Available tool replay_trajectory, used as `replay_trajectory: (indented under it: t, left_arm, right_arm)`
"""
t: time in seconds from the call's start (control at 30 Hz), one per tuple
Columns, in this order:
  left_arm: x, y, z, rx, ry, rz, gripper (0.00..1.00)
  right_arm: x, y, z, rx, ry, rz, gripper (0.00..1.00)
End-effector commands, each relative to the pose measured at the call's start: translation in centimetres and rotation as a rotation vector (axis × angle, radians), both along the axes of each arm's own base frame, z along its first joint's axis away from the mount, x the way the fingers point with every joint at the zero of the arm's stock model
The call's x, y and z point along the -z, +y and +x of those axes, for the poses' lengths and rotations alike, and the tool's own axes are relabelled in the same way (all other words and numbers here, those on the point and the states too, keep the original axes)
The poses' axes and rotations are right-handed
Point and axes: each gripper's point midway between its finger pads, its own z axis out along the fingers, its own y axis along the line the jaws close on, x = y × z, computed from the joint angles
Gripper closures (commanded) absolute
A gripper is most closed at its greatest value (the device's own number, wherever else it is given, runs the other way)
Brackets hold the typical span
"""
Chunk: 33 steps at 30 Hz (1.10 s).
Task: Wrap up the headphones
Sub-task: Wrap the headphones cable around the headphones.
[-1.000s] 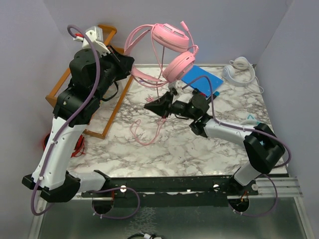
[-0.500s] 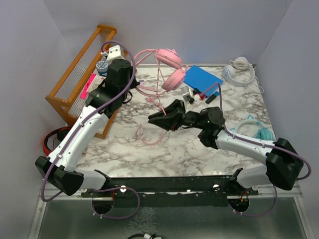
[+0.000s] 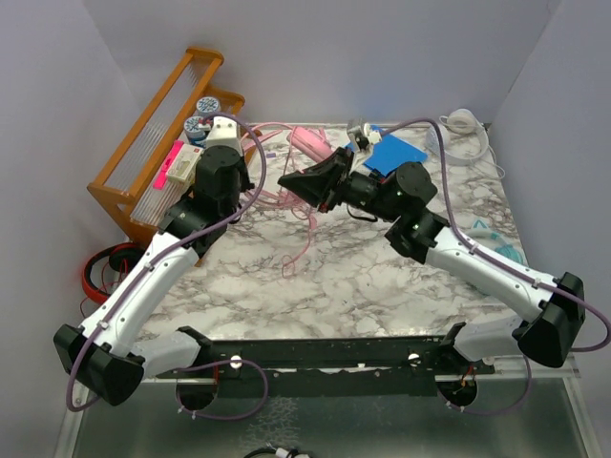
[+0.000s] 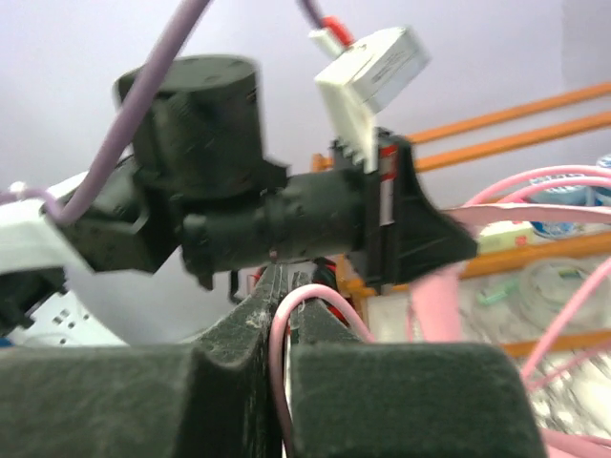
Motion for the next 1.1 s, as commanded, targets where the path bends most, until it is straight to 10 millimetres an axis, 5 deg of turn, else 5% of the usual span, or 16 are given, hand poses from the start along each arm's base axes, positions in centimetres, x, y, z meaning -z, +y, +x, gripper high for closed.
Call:
replay_trajectory:
  t: [0.0, 0.3, 0.57, 0.9, 1.07]
  left_arm:
    - [-3.3, 1.1, -0.6, 0.043, -0.149, 0.118, 1.00]
    - [-2.1, 2.8, -2.1, 0.124, -0.099, 0.416, 1.00]
    - [-0.6, 0.2, -4.0, 0.412, -0.054, 0.552, 1.00]
    - [1.3, -1.0, -5.1, 0.524, 0.052, 0.546, 1.00]
    - [1.0, -1.9, -6.2, 0.578, 0.041, 0.486, 1.00]
  right_arm:
    - [1.3, -1.4, 3.5, 0.219, 0.024, -0.233, 0.99]
    - [4.9, -4.0, 3.8, 0.268, -0.195, -0.582, 0.98]
    - [8.1, -7.6, 7.6, 0.496, -0.247, -0.802, 0.98]
    - [9.2, -10.1, 11.8, 0.787, -0.216, -0.830, 0.79]
    - [10.6, -9.9, 12.9, 0.798, -0.199, -0.836, 0.79]
